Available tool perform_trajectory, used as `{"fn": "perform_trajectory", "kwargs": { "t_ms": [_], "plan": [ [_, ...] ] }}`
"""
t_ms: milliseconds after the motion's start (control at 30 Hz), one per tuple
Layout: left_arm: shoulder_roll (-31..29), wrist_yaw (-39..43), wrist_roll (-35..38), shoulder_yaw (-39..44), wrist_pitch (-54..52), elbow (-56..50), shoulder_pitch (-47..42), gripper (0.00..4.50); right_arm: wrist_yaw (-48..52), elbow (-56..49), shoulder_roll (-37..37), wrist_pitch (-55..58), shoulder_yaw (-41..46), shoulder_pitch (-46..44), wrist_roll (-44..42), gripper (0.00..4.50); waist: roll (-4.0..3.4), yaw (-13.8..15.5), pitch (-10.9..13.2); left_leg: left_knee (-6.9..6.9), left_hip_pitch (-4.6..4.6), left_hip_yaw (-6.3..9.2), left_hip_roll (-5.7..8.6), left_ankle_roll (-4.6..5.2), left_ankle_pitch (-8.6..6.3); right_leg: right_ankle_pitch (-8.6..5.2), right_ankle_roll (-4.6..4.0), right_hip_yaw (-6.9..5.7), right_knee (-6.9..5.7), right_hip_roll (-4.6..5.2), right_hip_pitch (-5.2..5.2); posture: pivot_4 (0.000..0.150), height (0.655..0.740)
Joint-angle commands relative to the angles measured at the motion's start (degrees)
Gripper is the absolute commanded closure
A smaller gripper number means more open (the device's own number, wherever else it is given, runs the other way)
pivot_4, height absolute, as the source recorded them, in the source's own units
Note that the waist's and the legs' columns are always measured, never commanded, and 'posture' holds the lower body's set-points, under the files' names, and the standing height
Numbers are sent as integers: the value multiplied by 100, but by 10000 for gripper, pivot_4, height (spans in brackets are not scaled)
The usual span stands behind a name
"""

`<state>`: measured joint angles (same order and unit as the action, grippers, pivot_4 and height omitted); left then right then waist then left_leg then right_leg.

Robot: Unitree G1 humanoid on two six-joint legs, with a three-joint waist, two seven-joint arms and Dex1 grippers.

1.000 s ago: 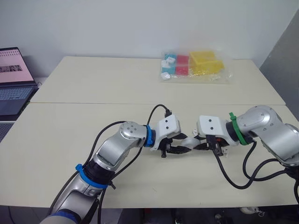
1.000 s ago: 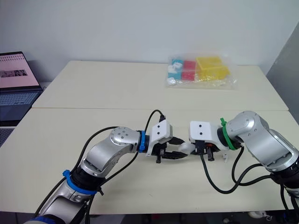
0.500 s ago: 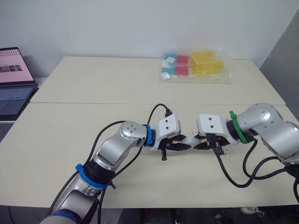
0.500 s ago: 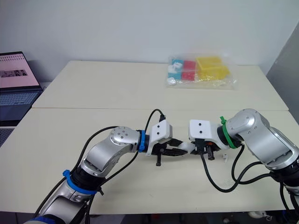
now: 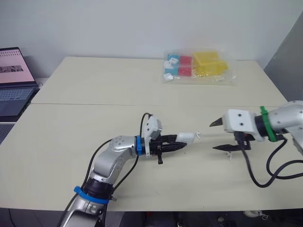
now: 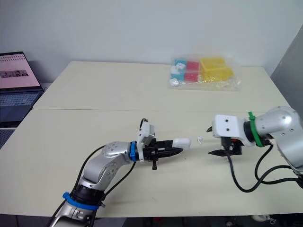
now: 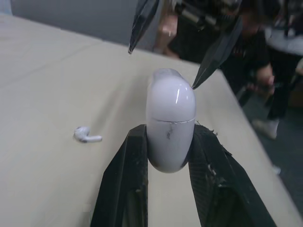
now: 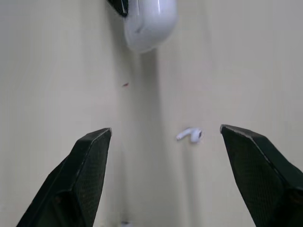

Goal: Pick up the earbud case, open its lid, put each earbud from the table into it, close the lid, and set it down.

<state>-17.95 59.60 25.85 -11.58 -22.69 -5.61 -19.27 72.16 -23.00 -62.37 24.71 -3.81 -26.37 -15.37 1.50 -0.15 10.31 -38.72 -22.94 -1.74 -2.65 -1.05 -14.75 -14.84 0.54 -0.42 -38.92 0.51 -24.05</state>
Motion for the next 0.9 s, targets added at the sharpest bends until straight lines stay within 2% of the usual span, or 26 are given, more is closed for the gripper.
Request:
{"fn": "perform_trajectory", "kwargs": {
  "t_ms": [33, 100, 300, 567, 900],
  "plan": [
    [36, -16, -43, 130, 442, -43, 55, 37068, -362, -504, 292, -66, 633, 143, -423, 6510, 0, -3, 0, -1, 3, 2, -1, 0, 0, 0, 0, 1, -5, -1, 1, 1500, 7364],
    [32, 21, -34, 90, 505, -85, 65, 37068, -481, -728, 376, 153, 682, 209, -577, 6510, 0, 3, 0, 0, 4, 6, -2, 0, 1, 3, -5, -5, -8, -2, 2, 1500, 7364],
    [106, 51, -113, -40, 776, -145, -81, 37068, -1106, -1173, 831, 710, 99, -49, -497, 6510, 0, 0, 0, -3, 6, 2, -2, -1, 1, 9, -8, -4, -7, -2, 4, 1500, 7364],
    [56, 164, -137, -137, 911, -135, -146, 37068, -1463, -778, 1203, 730, -527, -501, 21, 6510, 0, 0, 0, -2, 3, 3, -2, -1, 1, 8, -8, -5, -3, -3, 2, 1500, 7364],
    [-66, 264, -338, -255, 1196, -117, -34, 37068, -1376, -552, 1203, 832, -465, -756, -55, 6510, -1, 1, 0, -2, 2, 5, -3, -1, 1, 8, -9, -5, -3, -3, 1, 1500, 7364]
  ]
}}
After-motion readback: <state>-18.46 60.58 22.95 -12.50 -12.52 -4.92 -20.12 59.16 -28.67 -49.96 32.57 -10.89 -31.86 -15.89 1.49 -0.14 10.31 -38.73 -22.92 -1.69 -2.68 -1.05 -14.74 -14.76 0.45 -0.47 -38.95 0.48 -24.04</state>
